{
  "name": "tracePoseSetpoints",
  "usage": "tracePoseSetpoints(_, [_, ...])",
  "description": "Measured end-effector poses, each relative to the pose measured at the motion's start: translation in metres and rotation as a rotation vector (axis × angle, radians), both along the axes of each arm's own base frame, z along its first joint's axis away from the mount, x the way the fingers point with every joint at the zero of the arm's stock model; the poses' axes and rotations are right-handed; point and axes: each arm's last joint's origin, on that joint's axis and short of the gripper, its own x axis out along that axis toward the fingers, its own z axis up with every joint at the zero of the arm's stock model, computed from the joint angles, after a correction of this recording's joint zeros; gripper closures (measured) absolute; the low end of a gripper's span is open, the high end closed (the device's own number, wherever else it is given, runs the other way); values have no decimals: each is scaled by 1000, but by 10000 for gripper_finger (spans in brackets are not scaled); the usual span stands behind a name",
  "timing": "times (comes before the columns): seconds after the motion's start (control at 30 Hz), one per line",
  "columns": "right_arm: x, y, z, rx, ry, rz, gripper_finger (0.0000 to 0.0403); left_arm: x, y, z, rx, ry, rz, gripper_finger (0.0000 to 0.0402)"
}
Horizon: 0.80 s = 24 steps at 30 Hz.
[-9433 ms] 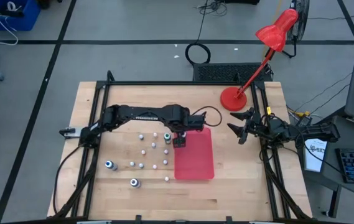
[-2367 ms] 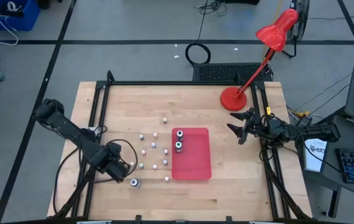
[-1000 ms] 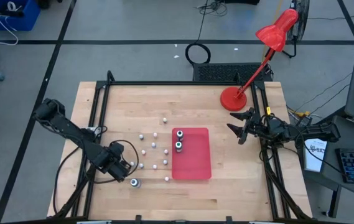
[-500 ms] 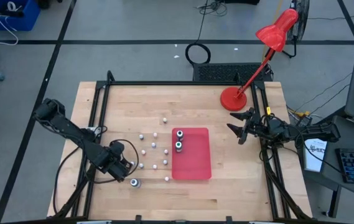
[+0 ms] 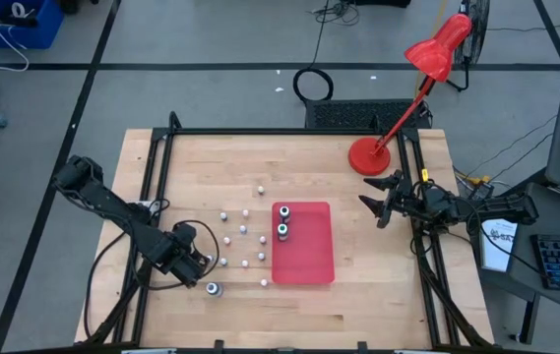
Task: Pick & Place food coloring
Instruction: Put the big blue food coloring into the red bin
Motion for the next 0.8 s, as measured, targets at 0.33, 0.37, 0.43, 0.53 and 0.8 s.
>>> tracePoseSetpoints(0.33, [0,0,0,0,0,0,124,0,-1,0,-19,15,4,133])
tracePoseSetpoints(0.37, [0,0,0,0,0,0,124,-1,-1,0,-19,16,4,133])
tracePoseSetpoints(0.43, [0,0,0,0,0,0,124,0,-1,0,-20,16,4,133])
tracePoseSetpoints(0.53, [0,0,0,0,0,0,124,0,-1,0,-20,16,1,133])
tracePoseSetpoints(0.8, [0,0,0,0,0,0,124,-1,-1,0,-34,27,2,184])
